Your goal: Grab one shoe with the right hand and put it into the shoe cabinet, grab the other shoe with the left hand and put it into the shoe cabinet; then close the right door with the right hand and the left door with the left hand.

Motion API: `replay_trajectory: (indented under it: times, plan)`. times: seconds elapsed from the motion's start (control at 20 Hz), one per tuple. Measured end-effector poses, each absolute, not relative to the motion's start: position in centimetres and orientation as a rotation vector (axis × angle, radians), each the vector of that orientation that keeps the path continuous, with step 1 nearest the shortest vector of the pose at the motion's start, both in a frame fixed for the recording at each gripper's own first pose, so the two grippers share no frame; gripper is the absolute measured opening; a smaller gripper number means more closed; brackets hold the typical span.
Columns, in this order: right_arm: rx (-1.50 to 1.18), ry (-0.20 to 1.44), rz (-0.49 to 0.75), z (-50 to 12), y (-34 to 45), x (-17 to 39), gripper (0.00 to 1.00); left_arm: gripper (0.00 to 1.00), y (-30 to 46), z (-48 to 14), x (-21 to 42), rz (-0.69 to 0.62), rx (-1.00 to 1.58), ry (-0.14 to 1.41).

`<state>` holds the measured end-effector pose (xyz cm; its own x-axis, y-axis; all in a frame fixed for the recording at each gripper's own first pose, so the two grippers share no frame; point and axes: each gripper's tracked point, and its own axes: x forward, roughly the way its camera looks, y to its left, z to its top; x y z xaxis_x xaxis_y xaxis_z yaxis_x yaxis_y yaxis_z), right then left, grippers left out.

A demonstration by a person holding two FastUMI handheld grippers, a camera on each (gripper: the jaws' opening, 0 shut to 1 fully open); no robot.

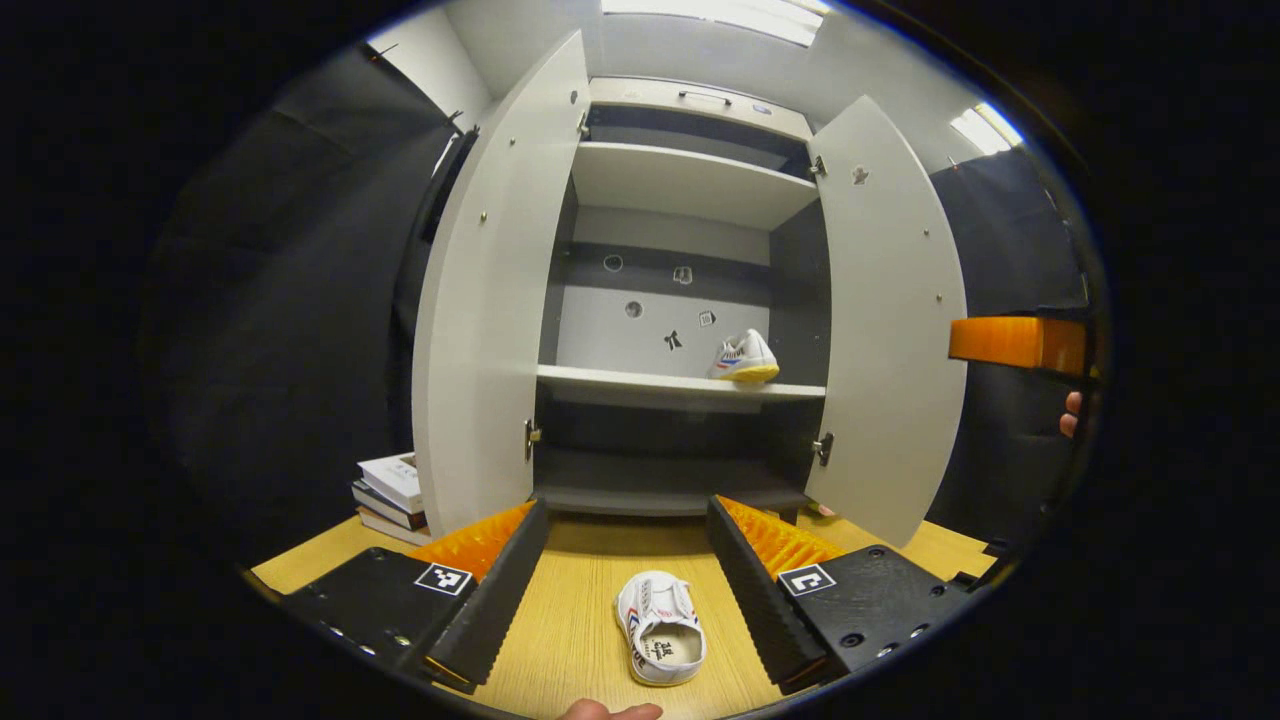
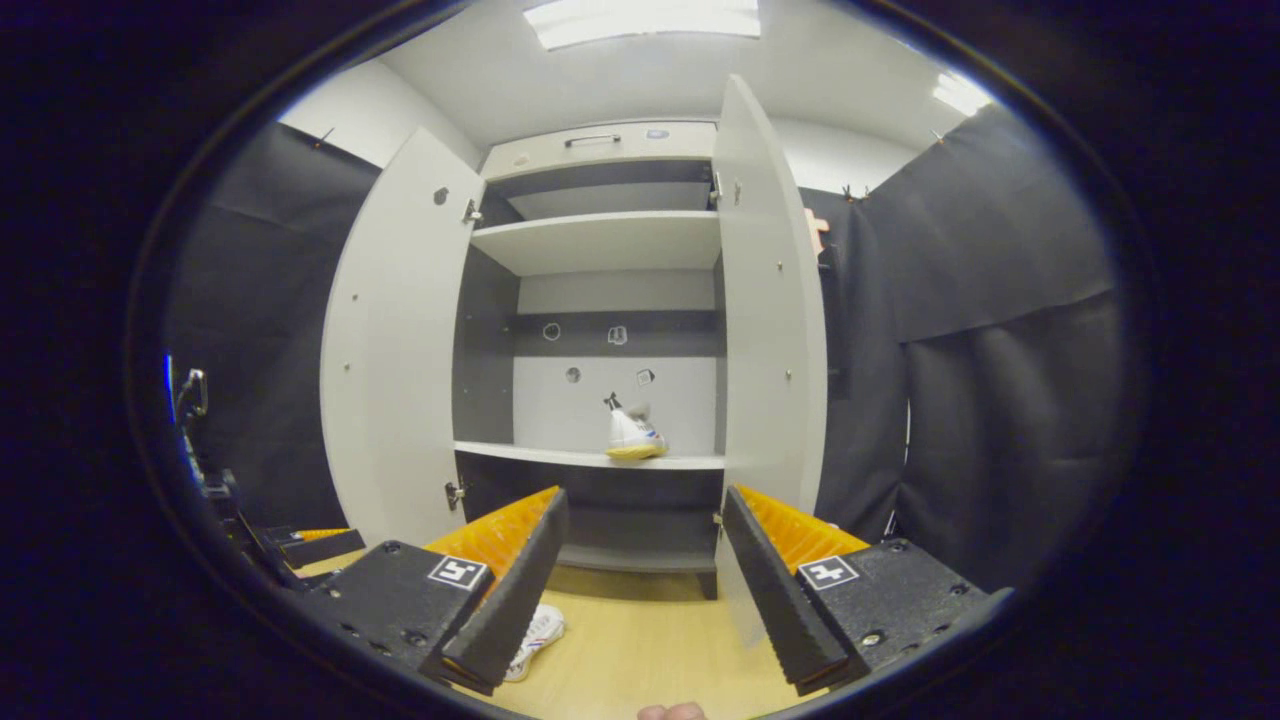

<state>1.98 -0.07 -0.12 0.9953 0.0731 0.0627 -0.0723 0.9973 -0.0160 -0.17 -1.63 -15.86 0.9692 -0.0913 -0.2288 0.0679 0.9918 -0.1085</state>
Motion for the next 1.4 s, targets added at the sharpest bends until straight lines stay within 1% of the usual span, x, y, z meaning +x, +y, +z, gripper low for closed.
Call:
replay_trajectory:
  times: [0.25,0.45,0.55,0.6,0.85,1.05,1.2,1.25,1.4]
  plan:
    - [0.003,-0.019,0.085,-1.8,-0.5,0.9,0.98,0.96,-3.2,-24.6,-1.7,-0.151,-0.047,0.481]
    - [-0.001,0.008,0.069,-2.8,-1.7,0.4,0.98,0.96,-4.3,-29.2,-1.4,-0.178,-0.011,0.593]
    - [0.004,0.016,0.058,-3.0,-2.3,0.2,0.96,0.96,-4.3,-30.9,-1.0,-0.186,-0.005,0.627]
    - [0.007,0.021,0.051,-3.2,-2.6,0.2,0.98,0.96,-4.3,-31.7,-0.8,-0.187,0.000,0.645]
    - [0.017,0.049,0.023,-3.9,-3.9,0.3,0.98,0.95,-4.7,-35.2,0.4,-0.179,0.022,0.722]
    - [0.004,0.073,0.034,-4.7,-4.1,0.5,0.98,0.95,-4.7,-37.6,2.8,-0.169,0.014,0.765]
    - [-0.011,0.087,0.028,-5.2,-4.3,1.0,0.98,0.98,-4.7,-38.7,4.2,-0.162,-0.004,0.787]
    - [-0.015,0.091,0.027,-5.3,-4.4,1.1,0.98,0.96,-4.7,-39.0,4.7,-0.159,-0.008,0.790]
    - [-0.016,0.099,0.020,-5.5,-4.8,1.7,0.98,0.95,-4.4,-40.0,5.4,-0.142,-0.005,0.805]
